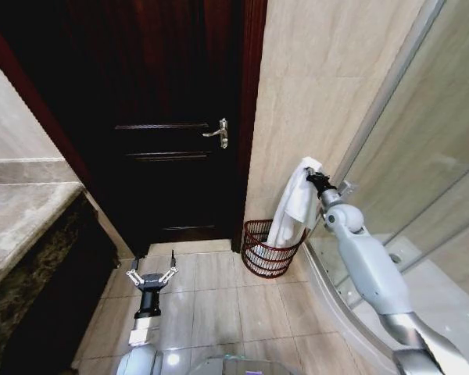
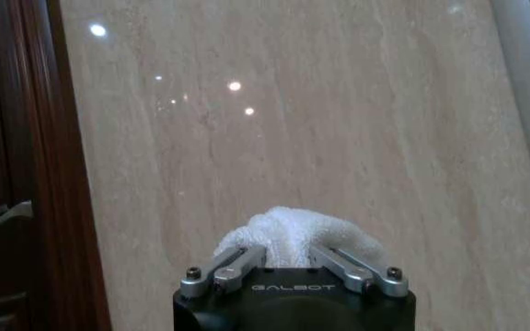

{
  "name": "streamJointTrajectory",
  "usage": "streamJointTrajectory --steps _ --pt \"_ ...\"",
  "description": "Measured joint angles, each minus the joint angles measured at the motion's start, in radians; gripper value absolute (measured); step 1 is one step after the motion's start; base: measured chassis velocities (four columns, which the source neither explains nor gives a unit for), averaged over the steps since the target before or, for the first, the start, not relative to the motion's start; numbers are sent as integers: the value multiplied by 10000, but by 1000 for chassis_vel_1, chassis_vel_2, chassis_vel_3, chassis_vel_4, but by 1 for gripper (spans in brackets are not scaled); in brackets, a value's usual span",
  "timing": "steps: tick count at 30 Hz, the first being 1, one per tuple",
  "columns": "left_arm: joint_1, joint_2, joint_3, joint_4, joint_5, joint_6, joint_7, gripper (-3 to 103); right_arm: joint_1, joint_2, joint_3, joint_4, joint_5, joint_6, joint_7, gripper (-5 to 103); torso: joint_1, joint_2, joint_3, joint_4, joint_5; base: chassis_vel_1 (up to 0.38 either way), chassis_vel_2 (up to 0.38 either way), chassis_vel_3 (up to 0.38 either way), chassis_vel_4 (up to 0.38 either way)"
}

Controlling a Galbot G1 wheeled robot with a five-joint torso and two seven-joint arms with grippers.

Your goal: Discard the used towel into the hamper.

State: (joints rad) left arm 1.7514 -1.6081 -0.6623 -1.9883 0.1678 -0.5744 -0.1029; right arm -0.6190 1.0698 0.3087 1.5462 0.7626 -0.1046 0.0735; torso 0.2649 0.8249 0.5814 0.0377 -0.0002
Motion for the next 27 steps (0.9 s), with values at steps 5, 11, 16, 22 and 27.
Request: streamJointTrajectory --steps 5,11,16,22,27 --pt "47 1 -3 1 -36 -43 3 100 65 109 -45 54 -11 -9 103 8 -99 -217 -120 -2 -1 0 0 0 0" --pt "154 0 -27 43 -62 -227 1 100 -33 348 -66 -387 -210 110 56 8 -202 -463 -260 -1 1 0 0 0 0" --pt "256 0 -89 44 -148 -331 -10 100 -242 634 24 -835 -511 276 -105 8 -303 -701 -399 0 2 0 0 0 0" --pt "285 0 -101 98 -155 -418 -12 100 -440 777 171 -1126 -777 412 -247 8 -408 -935 -527 -1 2 0 0 0 0" --pt "262 0 -90 79 -116 -415 3 100 -584 859 263 -1370 -990 506 -366 8 -504 -1170 -668 -1 2 0 0 0 0"
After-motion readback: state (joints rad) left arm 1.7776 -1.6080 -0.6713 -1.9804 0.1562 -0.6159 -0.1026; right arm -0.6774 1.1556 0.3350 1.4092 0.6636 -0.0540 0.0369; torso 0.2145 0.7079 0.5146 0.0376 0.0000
